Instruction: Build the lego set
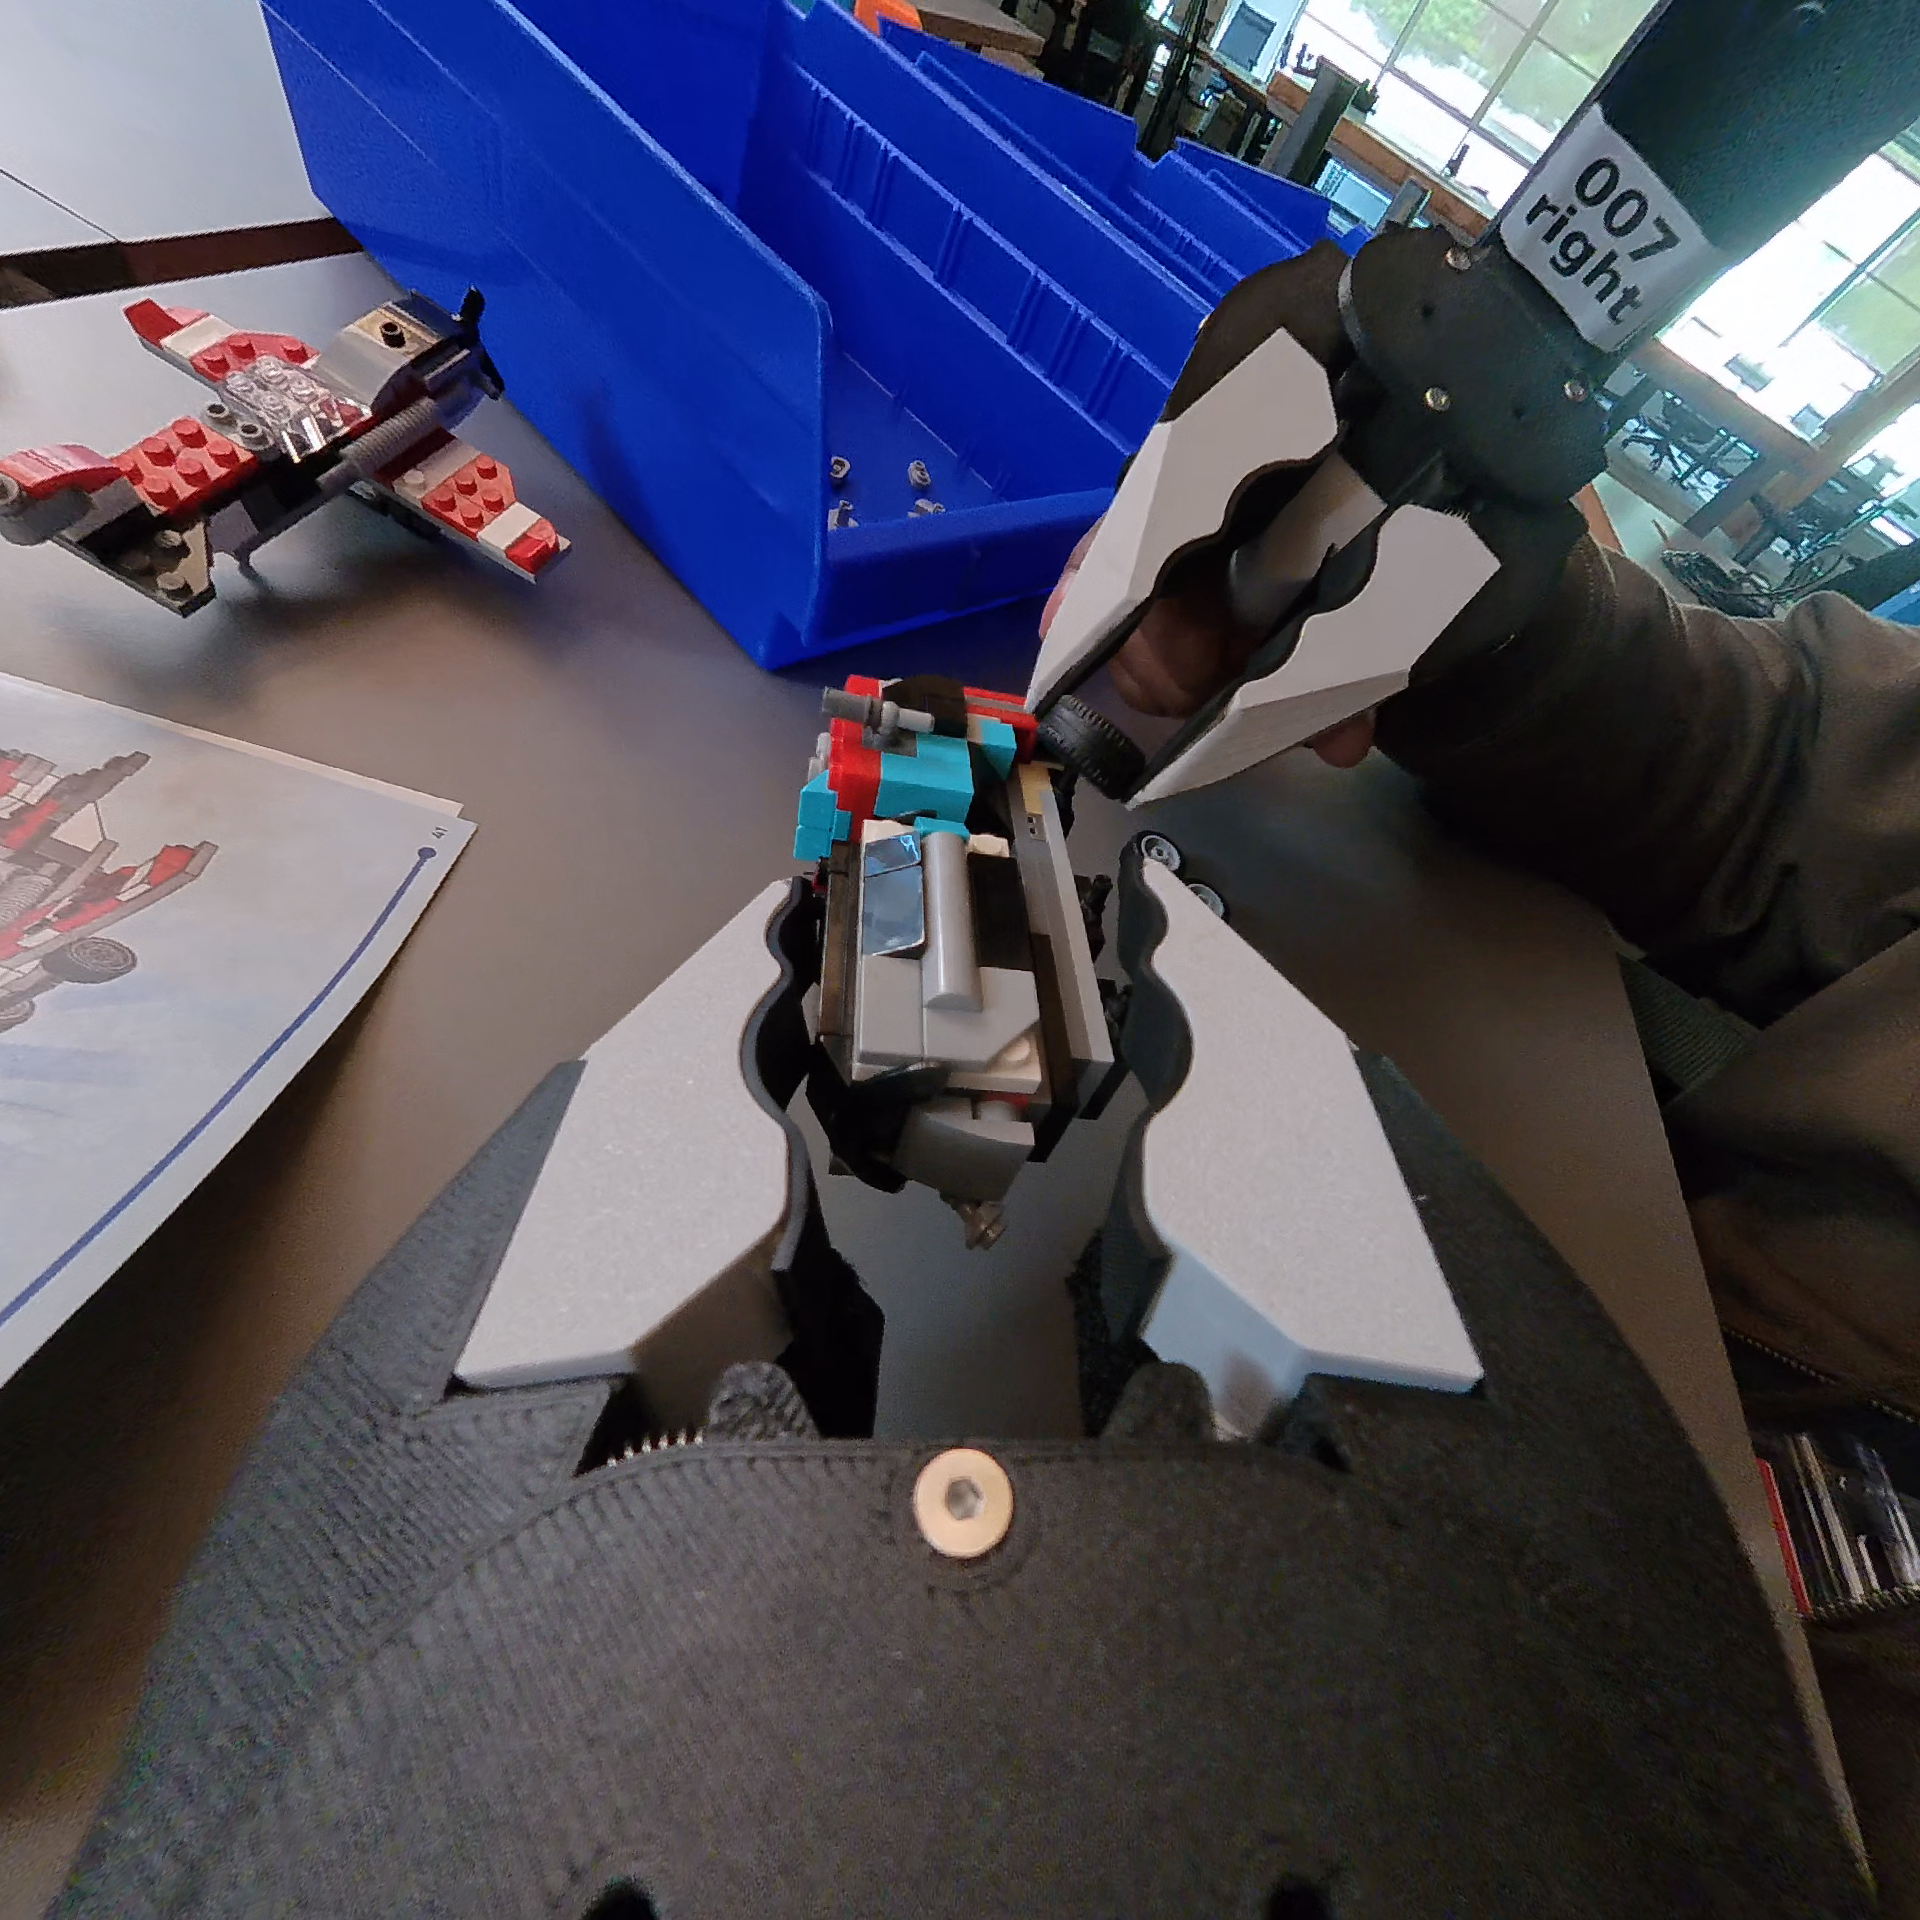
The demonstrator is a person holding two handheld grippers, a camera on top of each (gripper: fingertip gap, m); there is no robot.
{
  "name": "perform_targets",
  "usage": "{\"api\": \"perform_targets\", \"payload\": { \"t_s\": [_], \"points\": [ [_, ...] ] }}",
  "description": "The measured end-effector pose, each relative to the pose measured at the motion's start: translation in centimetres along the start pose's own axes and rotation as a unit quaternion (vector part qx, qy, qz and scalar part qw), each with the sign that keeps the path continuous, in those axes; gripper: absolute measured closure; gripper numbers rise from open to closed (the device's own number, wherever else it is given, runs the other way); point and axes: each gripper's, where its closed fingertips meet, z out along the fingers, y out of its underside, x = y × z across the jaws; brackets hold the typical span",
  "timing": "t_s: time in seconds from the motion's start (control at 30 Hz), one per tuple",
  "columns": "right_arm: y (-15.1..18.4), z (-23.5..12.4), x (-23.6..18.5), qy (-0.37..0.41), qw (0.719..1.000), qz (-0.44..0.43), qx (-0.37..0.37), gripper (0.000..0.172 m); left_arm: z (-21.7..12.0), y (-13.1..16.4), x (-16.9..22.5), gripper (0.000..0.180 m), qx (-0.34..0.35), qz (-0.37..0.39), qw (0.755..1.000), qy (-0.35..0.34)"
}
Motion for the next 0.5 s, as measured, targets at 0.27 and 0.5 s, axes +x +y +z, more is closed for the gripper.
{"api": "perform_targets", "payload": {
  "t_s": [0.27, 0.5],
  "points": [
    [0.11, 0.15, -0.10, -0.002, 1.000, 0.002, -0.003, 0.149, 0.10, 0.07, 0.02, 0.119, -0.002, 0.000, 1.000, 0.000],
    [0.19, 0.23, -0.12, 0.000, 1.000, 0.001, -0.005, 0.149, 0.07, -0.02, 0.11, 0.120, 0.002, -0.005, 1.000, 0.005]
  ]
}}
